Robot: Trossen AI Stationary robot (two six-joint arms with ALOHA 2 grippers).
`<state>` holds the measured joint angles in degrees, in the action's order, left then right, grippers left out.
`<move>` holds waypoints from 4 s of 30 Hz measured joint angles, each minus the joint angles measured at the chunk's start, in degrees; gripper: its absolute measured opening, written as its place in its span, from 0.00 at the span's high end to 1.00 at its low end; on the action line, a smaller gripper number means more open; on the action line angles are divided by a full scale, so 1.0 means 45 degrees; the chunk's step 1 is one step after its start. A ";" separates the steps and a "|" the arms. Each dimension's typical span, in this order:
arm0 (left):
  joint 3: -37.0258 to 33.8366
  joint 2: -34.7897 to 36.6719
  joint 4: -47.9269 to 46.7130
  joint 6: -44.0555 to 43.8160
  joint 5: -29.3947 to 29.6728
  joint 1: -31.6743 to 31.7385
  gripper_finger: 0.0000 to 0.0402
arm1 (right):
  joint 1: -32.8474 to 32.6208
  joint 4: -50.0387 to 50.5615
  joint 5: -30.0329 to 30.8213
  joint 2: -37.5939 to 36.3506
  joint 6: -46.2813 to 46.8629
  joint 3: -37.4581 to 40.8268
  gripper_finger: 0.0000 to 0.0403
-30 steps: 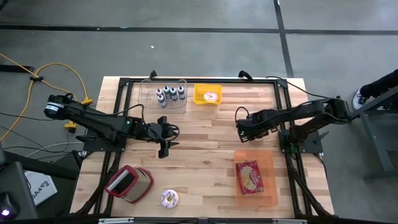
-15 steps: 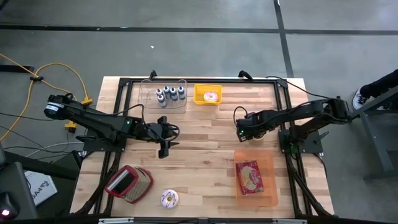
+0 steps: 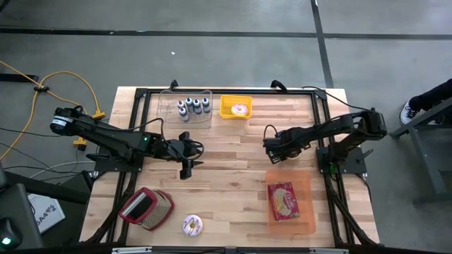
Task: Pick & Place Food Item
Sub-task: Put the brown donut into the yellow bin
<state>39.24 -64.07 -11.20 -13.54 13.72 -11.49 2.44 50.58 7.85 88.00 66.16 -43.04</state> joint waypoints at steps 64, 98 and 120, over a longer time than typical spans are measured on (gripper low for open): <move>0.0000 0.0004 0.0010 0.0015 0.0000 0.0000 0.53 | 0.3761 -0.4899 0.0086 -0.0290 -1.1092 -0.5489 0.79; 0.0005 0.0001 -0.0082 0.0063 0.0005 0.0000 0.53 | 0.5172 -0.2095 -0.0163 0.5927 -1.4340 -1.1454 0.79; 0.0005 0.0005 -0.0083 0.0058 0.0005 0.0000 0.53 | 0.5236 -0.1368 -0.0065 0.5927 -1.4338 -1.1454 0.66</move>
<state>39.27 -64.05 -11.57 -13.28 13.74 -11.49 26.00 44.42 7.55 114.67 1.64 -94.59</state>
